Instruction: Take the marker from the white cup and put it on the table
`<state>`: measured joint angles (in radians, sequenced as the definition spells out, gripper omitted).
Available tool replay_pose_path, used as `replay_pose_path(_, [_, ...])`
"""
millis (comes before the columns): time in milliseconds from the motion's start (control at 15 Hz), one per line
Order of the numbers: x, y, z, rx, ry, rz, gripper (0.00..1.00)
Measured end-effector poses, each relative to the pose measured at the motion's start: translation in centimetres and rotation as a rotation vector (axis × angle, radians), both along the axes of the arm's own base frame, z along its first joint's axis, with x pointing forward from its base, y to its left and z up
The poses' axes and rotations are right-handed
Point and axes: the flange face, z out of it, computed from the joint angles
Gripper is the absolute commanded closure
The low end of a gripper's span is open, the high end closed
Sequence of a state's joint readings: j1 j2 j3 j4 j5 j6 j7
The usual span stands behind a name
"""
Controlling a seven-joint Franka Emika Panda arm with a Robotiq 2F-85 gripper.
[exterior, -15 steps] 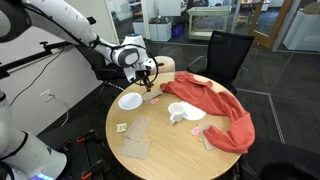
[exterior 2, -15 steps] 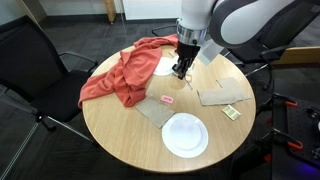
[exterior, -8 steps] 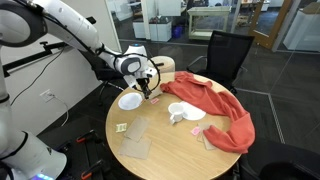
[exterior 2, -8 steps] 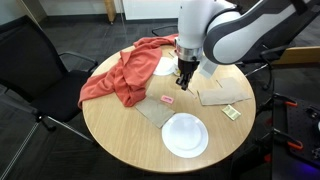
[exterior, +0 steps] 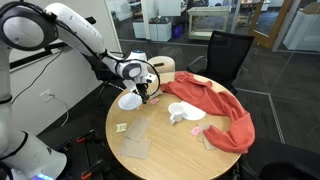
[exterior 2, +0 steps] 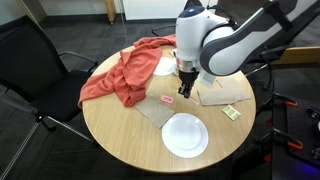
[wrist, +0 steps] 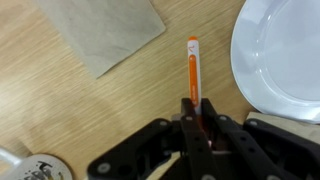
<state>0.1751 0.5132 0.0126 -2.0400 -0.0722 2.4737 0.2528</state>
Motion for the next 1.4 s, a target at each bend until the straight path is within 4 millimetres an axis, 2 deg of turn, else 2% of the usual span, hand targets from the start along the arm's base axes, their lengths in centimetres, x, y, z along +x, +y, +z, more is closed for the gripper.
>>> replay_pose_path(400, [-0.3, -0.1, -1.4, 0.005, 0.024, -0.021, 0.97])
replay_pose_path(467, [-0.3, -0.1, -1.5, 0.004, 0.025, -0.025, 0.67])
replay_pose_path(667, [-0.6, -0.3, -1.8, 0.001, 0.033, -0.035, 0.49])
replay_pose_path(1067, [-2.1, -1.3, -2.3, -0.007, 0.039, -0.059, 0.02])
replay_pose_path(1400, [-3.0, -2.5, 0.8, -0.001, -0.028, -0.079, 0.0])
